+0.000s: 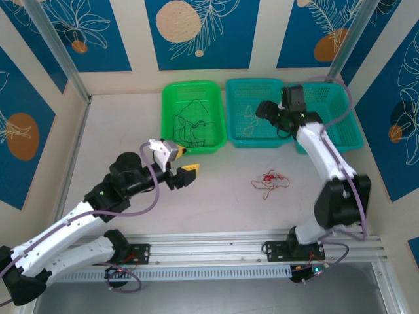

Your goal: Untangle the cables

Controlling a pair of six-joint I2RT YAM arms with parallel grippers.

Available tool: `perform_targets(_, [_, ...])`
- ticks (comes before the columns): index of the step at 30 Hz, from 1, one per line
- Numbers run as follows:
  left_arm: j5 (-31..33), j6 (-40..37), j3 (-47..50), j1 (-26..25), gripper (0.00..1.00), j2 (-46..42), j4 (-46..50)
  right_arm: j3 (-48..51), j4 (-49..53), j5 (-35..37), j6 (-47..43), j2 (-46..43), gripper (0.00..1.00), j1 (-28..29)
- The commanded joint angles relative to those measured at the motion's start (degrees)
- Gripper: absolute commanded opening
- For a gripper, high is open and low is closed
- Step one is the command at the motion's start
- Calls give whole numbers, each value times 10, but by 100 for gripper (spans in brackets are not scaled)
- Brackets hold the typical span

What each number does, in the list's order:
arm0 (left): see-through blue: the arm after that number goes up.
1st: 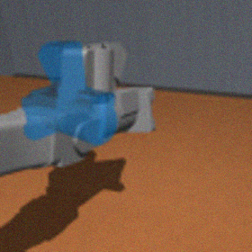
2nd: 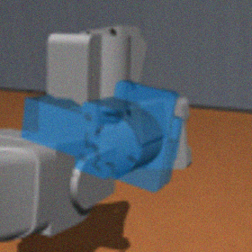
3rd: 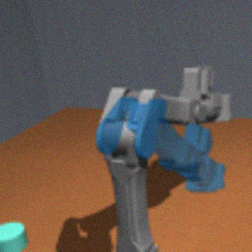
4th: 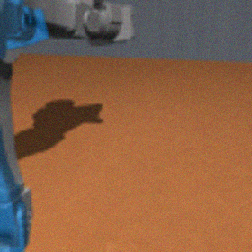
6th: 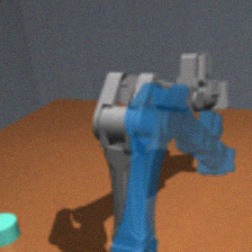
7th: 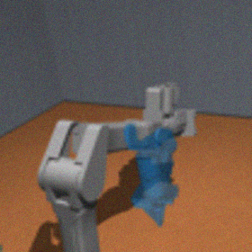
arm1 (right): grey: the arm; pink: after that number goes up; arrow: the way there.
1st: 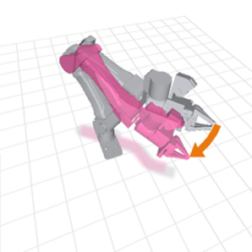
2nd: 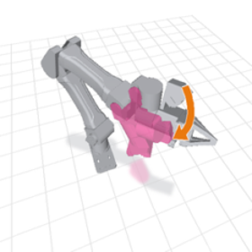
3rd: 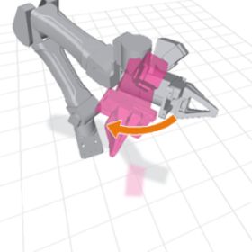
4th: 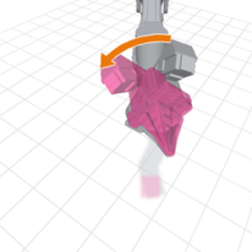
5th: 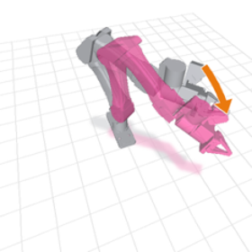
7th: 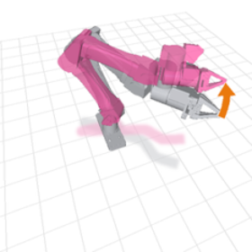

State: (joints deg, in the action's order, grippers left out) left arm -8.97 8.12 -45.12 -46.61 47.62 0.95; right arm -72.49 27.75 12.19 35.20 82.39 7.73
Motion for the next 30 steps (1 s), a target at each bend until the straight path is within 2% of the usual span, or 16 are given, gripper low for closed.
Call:
perform_targets(1, [-33,22,16,2,73,22,-44,130,-3,20,76,-131,81,-11])
perform_targets(6, [-46,45,31,-4,73,55,-75,311,53,16,150,-287,79,-69])
perform_targets(9, [-40,51,43,-8,73,63,-87,388,43,-14,148,-333,78,-83])
perform_targets(11, [-36,54,46,-9,73,69,-90,424,17,-46,141,-333,74,-84])
perform_targets(15, [-30,60,44,-13,73,77,-86,450,-21,-98,136,-271,69,-81])
perform_targets(16, [-26,62,44,-14,73,76,-84,451,-33,-105,133,-251,64,-80])
perform_targets(18, [-13,65,48,-15,73,74,-79,451,-59,-124,119,-219,40,-72])
perform_targets(22, [29,78,51,-16,73,70,-46,439,-67,-103,87,-213,22,-26])
perform_targets(25, [57,110,47,-16,73,83,-17,441,-72,-118,73,-231,6,-13])
perform_targets(27, [69,139,40,-16,72,98,-1,446,-82,-148,68,-248,0,-5])
perform_targets(30, [72,187,28,-16,72,129,11,450,-91,-188,63,-274,0,23])
